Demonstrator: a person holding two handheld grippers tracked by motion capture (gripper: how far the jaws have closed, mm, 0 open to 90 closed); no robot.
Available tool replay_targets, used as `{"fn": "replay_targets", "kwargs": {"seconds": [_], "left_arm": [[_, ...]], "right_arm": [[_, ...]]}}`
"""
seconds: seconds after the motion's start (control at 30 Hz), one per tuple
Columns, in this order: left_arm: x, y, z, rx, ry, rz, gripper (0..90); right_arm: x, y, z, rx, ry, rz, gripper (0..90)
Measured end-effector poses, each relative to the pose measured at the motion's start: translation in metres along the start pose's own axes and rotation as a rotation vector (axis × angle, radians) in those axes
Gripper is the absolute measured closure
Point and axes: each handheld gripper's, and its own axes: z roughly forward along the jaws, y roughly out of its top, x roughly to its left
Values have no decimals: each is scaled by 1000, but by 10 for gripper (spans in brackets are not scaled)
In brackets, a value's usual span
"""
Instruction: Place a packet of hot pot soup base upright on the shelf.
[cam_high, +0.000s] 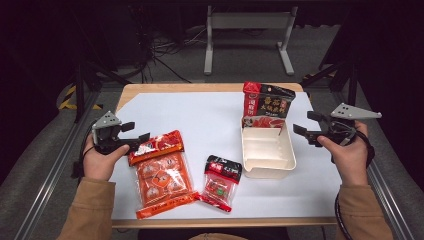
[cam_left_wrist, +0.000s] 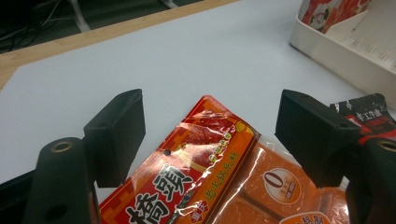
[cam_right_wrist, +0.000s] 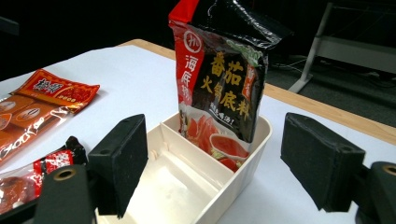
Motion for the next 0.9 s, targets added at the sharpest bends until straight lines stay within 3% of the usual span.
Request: {"fn": "replay_targets", "kwargs": {"seconds": [0.3, 0.4, 0.6, 0.9], "left_arm": [[10, -6, 1, 3, 9, -4, 224], [16, -11, 3, -10, 6, 13, 222], [34, -27, 12, 43, 35, -16, 223], [49, -44, 24, 100, 75, -63, 238]], "right_arm": [[4, -4, 5, 15, 11, -6, 232], [5, -4, 5, 18, -2, -33, 232], [7, -6, 2, 3, 0, -40, 232], [12, -8, 12, 30, 18, -52, 229]]}}
